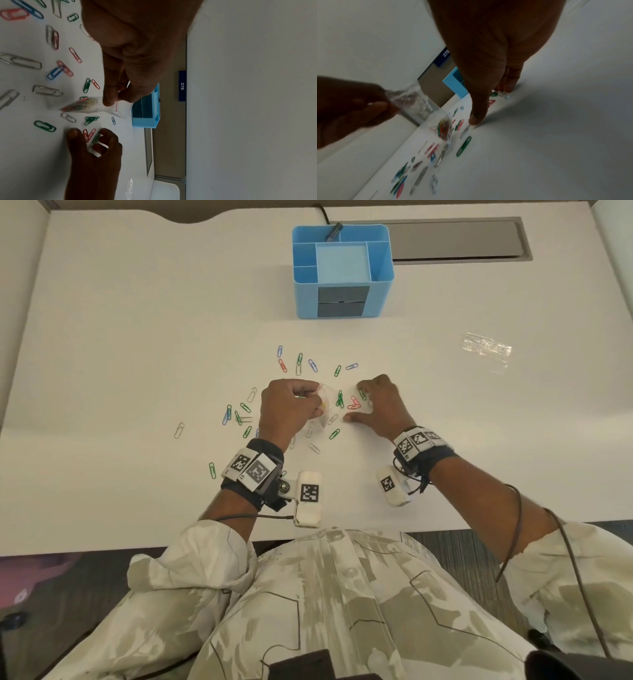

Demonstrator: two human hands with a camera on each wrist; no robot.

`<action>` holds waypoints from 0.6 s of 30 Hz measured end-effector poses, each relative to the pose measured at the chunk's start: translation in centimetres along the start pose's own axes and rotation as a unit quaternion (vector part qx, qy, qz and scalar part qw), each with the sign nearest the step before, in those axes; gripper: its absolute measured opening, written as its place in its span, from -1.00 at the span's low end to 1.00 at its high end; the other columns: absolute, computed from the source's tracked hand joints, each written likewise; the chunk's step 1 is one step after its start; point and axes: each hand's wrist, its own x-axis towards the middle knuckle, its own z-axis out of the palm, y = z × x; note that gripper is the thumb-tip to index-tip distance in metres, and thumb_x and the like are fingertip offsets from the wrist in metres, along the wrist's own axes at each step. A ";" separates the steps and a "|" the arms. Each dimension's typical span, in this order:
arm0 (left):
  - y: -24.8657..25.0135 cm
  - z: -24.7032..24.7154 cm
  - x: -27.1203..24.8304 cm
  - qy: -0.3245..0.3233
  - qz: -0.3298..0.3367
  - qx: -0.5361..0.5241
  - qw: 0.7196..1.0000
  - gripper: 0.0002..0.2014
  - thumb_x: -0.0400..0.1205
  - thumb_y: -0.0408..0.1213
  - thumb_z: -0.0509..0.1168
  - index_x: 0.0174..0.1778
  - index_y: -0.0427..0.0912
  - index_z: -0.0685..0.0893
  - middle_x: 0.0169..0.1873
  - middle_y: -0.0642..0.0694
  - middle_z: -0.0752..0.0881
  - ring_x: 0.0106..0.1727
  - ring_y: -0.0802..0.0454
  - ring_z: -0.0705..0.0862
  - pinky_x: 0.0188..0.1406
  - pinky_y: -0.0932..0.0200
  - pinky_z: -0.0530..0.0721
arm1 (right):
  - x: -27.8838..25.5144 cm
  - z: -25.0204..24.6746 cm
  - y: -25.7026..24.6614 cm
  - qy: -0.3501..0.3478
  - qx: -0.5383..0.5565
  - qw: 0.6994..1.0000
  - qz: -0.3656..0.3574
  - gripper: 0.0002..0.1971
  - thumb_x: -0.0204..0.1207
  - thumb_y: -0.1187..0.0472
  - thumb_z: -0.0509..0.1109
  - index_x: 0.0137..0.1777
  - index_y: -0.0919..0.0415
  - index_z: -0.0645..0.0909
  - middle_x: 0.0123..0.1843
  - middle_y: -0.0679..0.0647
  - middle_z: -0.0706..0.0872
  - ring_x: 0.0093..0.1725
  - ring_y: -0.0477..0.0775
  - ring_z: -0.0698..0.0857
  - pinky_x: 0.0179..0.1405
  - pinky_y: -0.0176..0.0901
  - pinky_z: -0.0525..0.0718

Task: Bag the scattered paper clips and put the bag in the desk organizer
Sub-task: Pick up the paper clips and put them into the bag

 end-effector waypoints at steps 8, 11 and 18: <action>-0.1 -0.1 0.0 0.001 0.011 -0.002 1.000 -0.73 0.59 -0.53 0.49 0.18 -0.25 0.88 0.01 -0.24 0.89 -0.15 -0.10 0.94 -0.08 0.19 0.92 | -1.9 2.0 -0.7 0.036 -0.040 0.993 -0.108 -0.75 0.56 0.17 0.51 0.18 0.24 0.66 0.13 0.18 0.62 0.07 0.23 0.58 0.12 0.04 0.63; 0.0 -0.2 0.0 0.000 0.009 -0.006 1.000 -0.74 0.59 -0.53 0.49 0.18 -0.25 0.88 0.01 -0.23 0.89 -0.14 -0.11 0.94 -0.11 0.22 0.91 | -2.3 2.3 -0.7 0.044 -0.056 0.988 -0.136 -0.92 0.62 0.24 0.43 0.01 0.25 0.65 -0.01 0.14 0.63 -0.09 0.22 0.60 -0.04 0.09 0.64; 0.1 -0.2 -0.1 0.002 0.009 0.000 1.000 -0.74 0.59 -0.53 0.49 0.16 -0.22 0.89 0.01 -0.20 0.89 -0.16 -0.07 0.94 -0.03 0.11 0.93 | -3.0 1.7 -0.4 0.016 -0.077 0.989 -0.125 -0.80 0.54 0.33 0.37 0.15 0.25 0.56 -0.03 0.16 0.66 -0.12 0.26 0.63 -0.15 -0.07 0.53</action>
